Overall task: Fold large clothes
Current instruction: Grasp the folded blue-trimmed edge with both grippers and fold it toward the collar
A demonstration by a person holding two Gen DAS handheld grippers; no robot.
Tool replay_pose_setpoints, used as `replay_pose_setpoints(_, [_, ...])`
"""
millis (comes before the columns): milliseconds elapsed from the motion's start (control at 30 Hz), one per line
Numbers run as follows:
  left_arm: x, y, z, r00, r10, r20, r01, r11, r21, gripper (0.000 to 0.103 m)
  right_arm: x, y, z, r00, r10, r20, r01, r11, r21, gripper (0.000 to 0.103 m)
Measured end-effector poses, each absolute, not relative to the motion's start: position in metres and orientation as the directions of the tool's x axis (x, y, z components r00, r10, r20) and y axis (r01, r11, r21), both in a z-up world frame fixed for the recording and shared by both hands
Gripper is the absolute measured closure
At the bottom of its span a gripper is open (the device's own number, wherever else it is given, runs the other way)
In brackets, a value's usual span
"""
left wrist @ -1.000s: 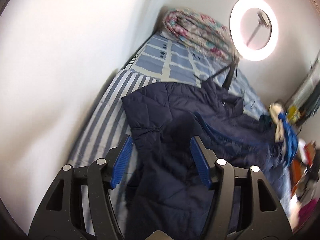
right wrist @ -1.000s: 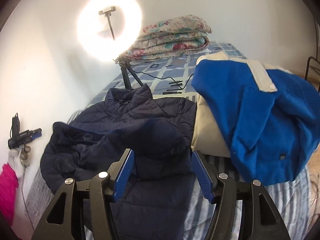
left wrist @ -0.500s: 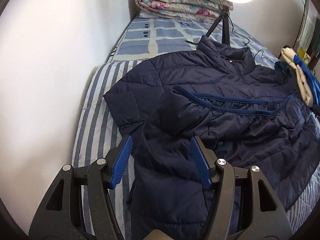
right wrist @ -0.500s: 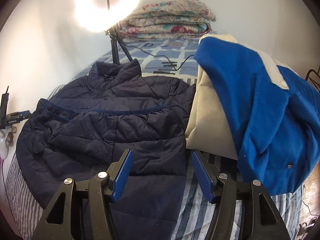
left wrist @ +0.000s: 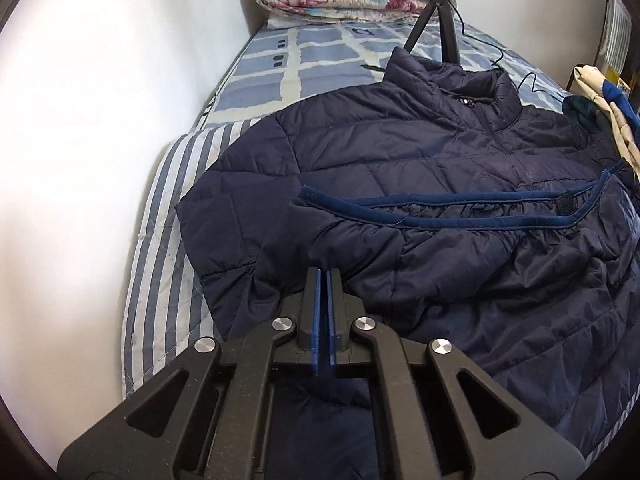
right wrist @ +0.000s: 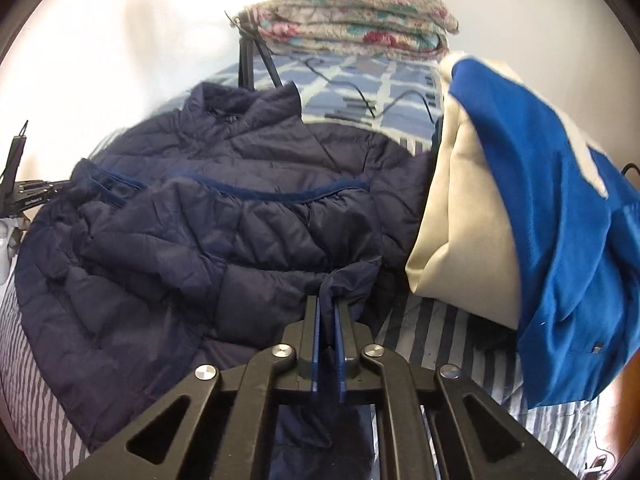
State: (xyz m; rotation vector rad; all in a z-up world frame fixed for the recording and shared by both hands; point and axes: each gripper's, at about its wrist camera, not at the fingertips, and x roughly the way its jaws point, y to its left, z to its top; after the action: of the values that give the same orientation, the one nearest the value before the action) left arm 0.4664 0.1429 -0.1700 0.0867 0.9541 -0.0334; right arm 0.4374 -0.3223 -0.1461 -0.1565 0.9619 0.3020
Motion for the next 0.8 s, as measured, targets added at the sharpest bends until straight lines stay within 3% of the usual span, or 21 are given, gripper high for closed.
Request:
replay_pose_setpoints(167, [0.463,0.155,-0.151,0.635,-0.009,-0.773,0.039,0.999,0.020,0.103,0.433,-0.324,-0.124,0.599,0.163,-0.784,-0.298,0.954,-0.029,0.102])
replay_pose_setpoints(267, [0.468,0.162,-0.149,0.611,-0.043,-0.790,0.063,0.998,-0.006,0.103,0.435,-0.320,-0.122,0.589,0.164,-0.791,-0.315,0.948,-0.037,0.101])
replay_pose_setpoints(300, [0.471,0.165,-0.151,0.599,-0.044,-0.800,0.054,0.998,-0.014,0.097,0.436,-0.318,-0.122,0.587,0.157,-0.794,-0.316,0.948,-0.046,0.101])
replay_pose_setpoints(367, [0.475,0.174,-0.155,0.583,-0.055,-0.810,0.034,0.998,-0.043,0.036,0.438,-0.317,-0.125,0.579,0.156,-0.800,-0.321,0.946,-0.048,0.101])
replay_pose_setpoints(400, [0.476,0.177,-0.156,0.587,-0.071,-0.807,0.032,0.997,-0.065,0.028,0.439,-0.316,-0.126,0.578,0.155,-0.801,-0.319,0.947,-0.047,0.101])
replay_pose_setpoints(433, [0.475,0.178,-0.158,0.595,-0.085,-0.799,0.033,0.996,-0.081,0.026,0.440,-0.317,-0.127,0.576,0.157,-0.802,-0.317,0.948,-0.042,0.101])
replay_pose_setpoints(533, [0.481,0.172,-0.168,0.566,-0.072,-0.821,0.054,0.997,-0.050,0.027,0.444,-0.317,-0.131,0.564,0.163,-0.810,-0.314,0.949,-0.028,0.100])
replay_pose_setpoints(600, [0.486,0.162,-0.178,0.545,-0.013,-0.839,0.075,0.997,0.033,0.055,0.446,-0.317,-0.133,0.559,0.154,-0.815,-0.309,0.951,-0.032,0.100])
replay_pose_setpoints(633, [0.489,0.157,-0.182,0.528,-0.006,-0.849,0.082,0.996,0.044,0.083,0.446,-0.317,-0.135,0.556,0.150,-0.817,-0.308,0.951,-0.035,0.100])
replay_pose_setpoints(700, [0.487,0.149,-0.183,0.538,-0.004,-0.843,0.099,0.993,0.059,0.096,0.445,-0.315,-0.137,0.555,0.136,-0.820,-0.308,0.950,-0.051,0.101])
replay_pose_setpoints(800, [0.477,0.141,-0.175,0.593,0.021,-0.805,0.119,0.986,0.113,0.099,0.442,-0.311,-0.135,0.567,0.107,-0.817,-0.312,0.946,-0.092,0.101])
